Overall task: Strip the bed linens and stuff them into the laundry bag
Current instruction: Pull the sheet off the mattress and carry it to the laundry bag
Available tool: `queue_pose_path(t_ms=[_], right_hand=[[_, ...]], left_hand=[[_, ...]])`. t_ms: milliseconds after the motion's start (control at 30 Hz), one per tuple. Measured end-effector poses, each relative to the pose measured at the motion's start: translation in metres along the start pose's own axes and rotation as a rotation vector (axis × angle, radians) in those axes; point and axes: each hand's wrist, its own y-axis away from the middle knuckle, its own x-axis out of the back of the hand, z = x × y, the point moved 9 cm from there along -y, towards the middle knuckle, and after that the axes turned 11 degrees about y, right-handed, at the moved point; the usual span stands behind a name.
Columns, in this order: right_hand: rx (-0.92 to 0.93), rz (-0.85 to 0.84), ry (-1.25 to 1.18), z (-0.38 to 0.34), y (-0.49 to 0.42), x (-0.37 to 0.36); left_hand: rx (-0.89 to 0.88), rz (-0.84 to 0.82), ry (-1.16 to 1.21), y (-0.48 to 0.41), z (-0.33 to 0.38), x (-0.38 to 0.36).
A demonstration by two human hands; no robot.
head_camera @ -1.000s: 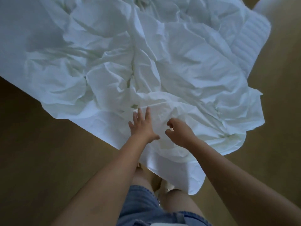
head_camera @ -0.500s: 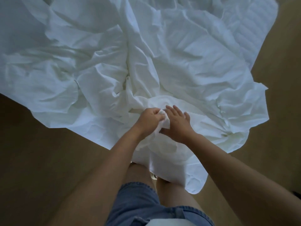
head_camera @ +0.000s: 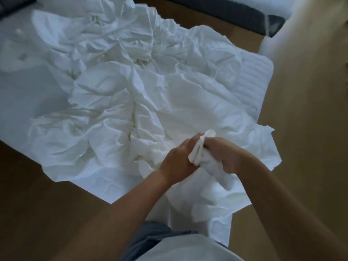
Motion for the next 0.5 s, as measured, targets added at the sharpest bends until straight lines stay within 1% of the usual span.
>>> queue_pose_path(t_ms=[67, 100, 133, 167, 200, 233, 267, 300, 333, 367, 400, 433, 467, 500], right_hand=[[0.107, 0.203, 0.013, 0.001, 0.012, 0.034], [0.215, 0.322, 0.082, 0.0, 0.021, 0.05], [0.372, 0.411, 0.227, -0.007, 0.033, 0.058], [0.519, 0.449, 0.444, -0.013, 0.044, 0.053], [0.649, 0.428, 0.658, -0.015, 0.051, 0.04], [0.755, 0.387, 0.801, -0.013, 0.056, 0.026], [0.795, 0.347, 0.826, -0.01, 0.056, 0.02], [0.801, 0.315, 0.74, -0.011, 0.056, 0.019], [0.814, 0.323, 0.637, -0.012, 0.053, 0.022], [0.798, 0.332, 0.538, -0.013, 0.048, 0.026], [0.757, 0.353, 0.473, -0.015, 0.042, 0.031], [0.682, 0.371, 0.392, -0.015, 0.035, 0.039], [0.6, 0.369, 0.286, -0.014, 0.026, 0.048], [0.518, 0.331, 0.174, -0.014, 0.02, 0.054]], left_hand=[[0.089, 0.08, 0.101, -0.013, 0.004, 0.0], [0.169, 0.106, 0.154, -0.018, 0.0, 0.001], [0.272, 0.099, 0.227, -0.023, -0.005, -0.001], [0.356, 0.053, 0.316, -0.028, -0.005, -0.005], [0.421, -0.029, 0.397, -0.031, -0.002, -0.011], [0.483, -0.119, 0.474, -0.03, 0.003, -0.018], [0.554, -0.199, 0.52, -0.028, 0.008, -0.021], [0.632, -0.245, 0.516, -0.024, 0.01, -0.019], [0.711, -0.259, 0.497, -0.021, 0.012, -0.012], [0.781, -0.252, 0.487, -0.019, 0.012, -0.005], [0.81, -0.222, 0.49, -0.02, 0.014, 0.004], [0.784, -0.183, 0.468, -0.024, 0.018, 0.013], [0.704, -0.148, 0.37, -0.029, 0.023, 0.021], [0.588, -0.122, 0.137, -0.03, 0.029, 0.03]])
